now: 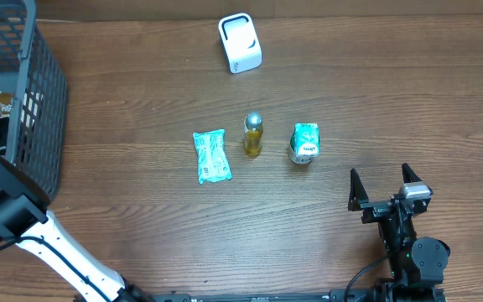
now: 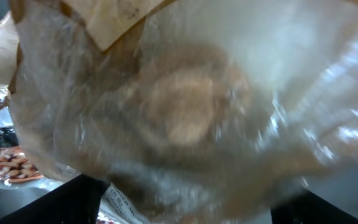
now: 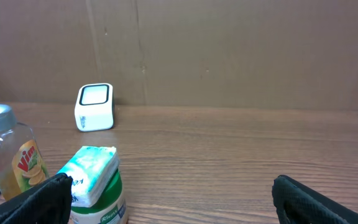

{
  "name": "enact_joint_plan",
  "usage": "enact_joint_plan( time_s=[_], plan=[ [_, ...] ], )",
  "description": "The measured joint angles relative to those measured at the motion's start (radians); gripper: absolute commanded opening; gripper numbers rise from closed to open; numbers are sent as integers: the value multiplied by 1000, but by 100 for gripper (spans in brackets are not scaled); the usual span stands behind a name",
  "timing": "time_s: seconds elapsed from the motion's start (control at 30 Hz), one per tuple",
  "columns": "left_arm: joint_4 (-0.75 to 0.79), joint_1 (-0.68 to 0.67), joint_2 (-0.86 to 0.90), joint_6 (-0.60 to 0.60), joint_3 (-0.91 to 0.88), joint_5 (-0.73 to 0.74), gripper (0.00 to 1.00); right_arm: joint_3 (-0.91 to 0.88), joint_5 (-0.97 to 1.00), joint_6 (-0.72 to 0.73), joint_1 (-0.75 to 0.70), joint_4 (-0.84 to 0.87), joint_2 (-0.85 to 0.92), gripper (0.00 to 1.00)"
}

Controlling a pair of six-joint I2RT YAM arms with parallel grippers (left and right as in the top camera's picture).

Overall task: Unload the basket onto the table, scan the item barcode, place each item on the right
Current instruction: 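Reach the left gripper into the basket and grasp a brown-labelled bag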

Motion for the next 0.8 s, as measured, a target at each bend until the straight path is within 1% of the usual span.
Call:
enact_joint_plan(
  time_s=[0.23,0.37,0.43,0.57,0.63,0.7,0.77,0.8],
  plan=[
    [2,0,18,4,11,-36,82,0,0,0,0,0,0,100],
    [5,0,19,6,11,-47,69,0,0,0,0,0,0,100],
    [9,0,19,8,11,-51,56,0,0,0,0,0,0,100],
    [11,1,19,3,14,-56,35,0,0,0,0,0,0,100],
    [5,0,19,-1,23,-55,33,0,0,1,0,0,0,100],
    [-10,0,18,-12,37,-47,27,0,0,0,0,0,0,100],
    [-32,0,19,-21,55,-15,17,0,0,0,0,0,0,100],
    [-46,0,19,-23,66,12,14,0,0,0,0,0,0,100]
  ],
)
